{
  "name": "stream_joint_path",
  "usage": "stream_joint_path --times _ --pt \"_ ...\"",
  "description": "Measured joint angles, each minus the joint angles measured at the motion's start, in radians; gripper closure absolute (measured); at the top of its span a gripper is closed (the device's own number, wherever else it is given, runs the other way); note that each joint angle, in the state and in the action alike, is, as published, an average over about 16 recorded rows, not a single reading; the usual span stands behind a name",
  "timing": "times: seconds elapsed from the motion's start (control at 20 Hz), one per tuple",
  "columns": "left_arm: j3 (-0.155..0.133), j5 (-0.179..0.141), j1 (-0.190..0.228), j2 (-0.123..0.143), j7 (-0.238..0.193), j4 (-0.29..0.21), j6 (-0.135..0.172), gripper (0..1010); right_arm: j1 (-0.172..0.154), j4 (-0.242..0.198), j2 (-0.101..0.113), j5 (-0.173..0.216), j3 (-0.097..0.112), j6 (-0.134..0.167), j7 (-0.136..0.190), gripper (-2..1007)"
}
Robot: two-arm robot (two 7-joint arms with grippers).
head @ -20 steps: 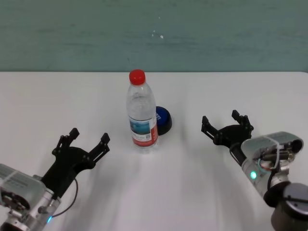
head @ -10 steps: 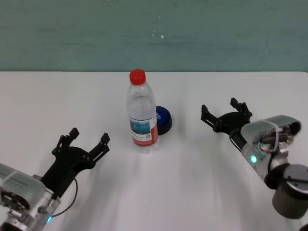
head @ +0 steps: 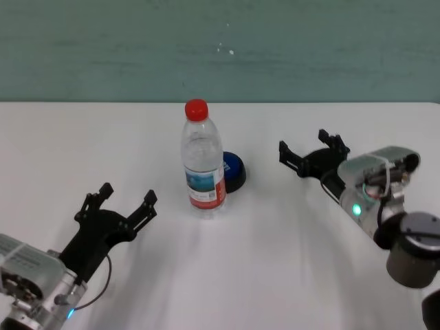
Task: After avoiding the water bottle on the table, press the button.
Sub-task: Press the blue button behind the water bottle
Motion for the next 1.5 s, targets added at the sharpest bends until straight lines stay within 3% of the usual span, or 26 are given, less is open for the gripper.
stream_joint_path --times 0.8,1.5 --pt "0.0 0.0 0.0 0.0 0.0 0.0 0.0 0 0.148 0.146 -0.004 0.013 -0.058 -0.011 0.059 1" --pt "0.0 0.0 0.0 0.0 0.0 0.0 0.0 0 0.258 0.318 -0.032 0.027 -0.108 -0.043 0.103 1"
